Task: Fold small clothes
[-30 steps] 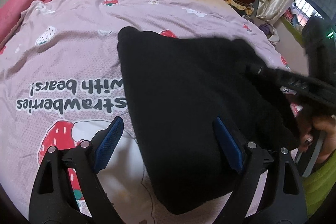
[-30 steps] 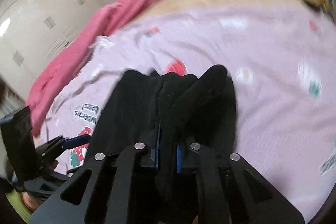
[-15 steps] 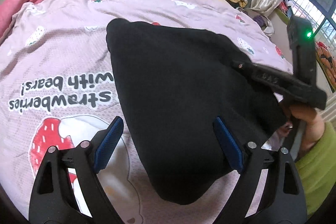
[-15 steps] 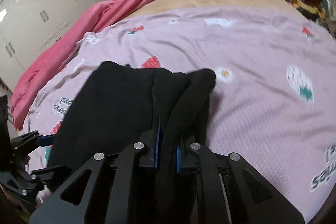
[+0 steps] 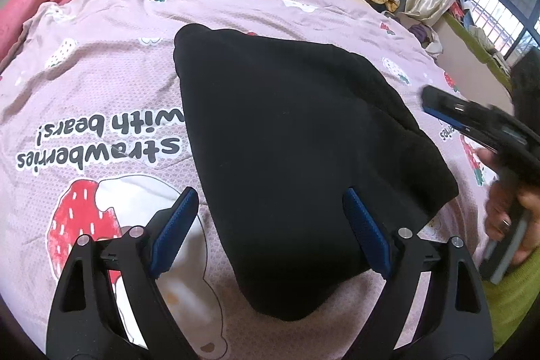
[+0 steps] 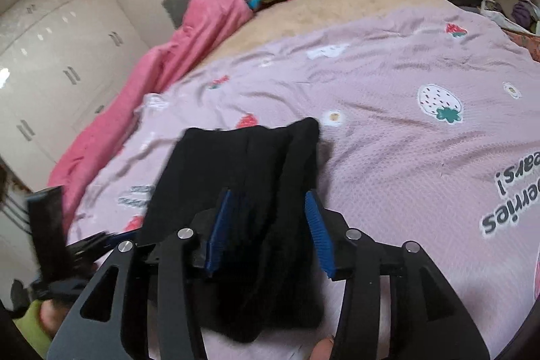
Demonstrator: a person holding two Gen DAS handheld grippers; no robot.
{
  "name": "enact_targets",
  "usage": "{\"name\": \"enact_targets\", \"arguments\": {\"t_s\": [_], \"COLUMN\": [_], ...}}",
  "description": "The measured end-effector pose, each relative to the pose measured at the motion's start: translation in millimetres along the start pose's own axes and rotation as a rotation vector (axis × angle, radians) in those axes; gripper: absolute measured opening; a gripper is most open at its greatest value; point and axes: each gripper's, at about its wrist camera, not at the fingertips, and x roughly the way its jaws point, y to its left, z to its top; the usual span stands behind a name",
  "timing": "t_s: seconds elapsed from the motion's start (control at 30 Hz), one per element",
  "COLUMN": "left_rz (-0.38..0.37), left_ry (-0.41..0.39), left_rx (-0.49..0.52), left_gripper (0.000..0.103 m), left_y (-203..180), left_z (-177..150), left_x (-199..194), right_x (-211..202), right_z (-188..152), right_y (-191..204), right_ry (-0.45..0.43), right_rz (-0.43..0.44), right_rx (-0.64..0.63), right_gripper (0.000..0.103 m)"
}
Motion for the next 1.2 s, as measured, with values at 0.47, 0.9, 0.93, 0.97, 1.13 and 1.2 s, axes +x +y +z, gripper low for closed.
{"name": "enact_targets", "arguments": {"t_s": [0.47, 0.9, 0.93, 0.97, 1.13, 1.2], "left_rz": [-0.015, -0.024, -0.022, -0.021, -0.025, -0.022], "left_ry": [-0.013, -0.003, -0.003, -0.004, -0.002, -0.005], "left_rx": [-0.023, -0.005, -0.002, -0.002, -0.007, -0.005], "left_gripper": [0.080, 0.080, 0.080, 0.080, 0.080, 0.080], "left_y": [-3.9, -13.3, -14.0, -14.1, -12.3, -13.0], "left_z": [-6.4, -11.5, -12.4, -13.6, -15.9, -17.2], "left_x": [-9.0, -7.7, -8.3, -9.0, -11.0, -12.1], "right_x": [14.5, 10.4, 10.0, 8.4, 3.8, -0.1], "right_z": [-26.2, -49.0, -49.9, -52.0, -57.4, -58.8], "right_y": [9.5, 10.4, 11.2, 11.4, 11.9, 13.4], "right_ry": [0.119, 0.062, 0.060, 0.059, 0.057, 0.053], "right_rz": [0.036, -0.122, -0.123, -0.125, -0.141, -0.144], "right_rx": [0.001, -0.081, -0.080, -0.080, -0.071, -0.070], "right_gripper": [0.012, 0.027, 0.029, 0.030, 0.038, 0.041]}}
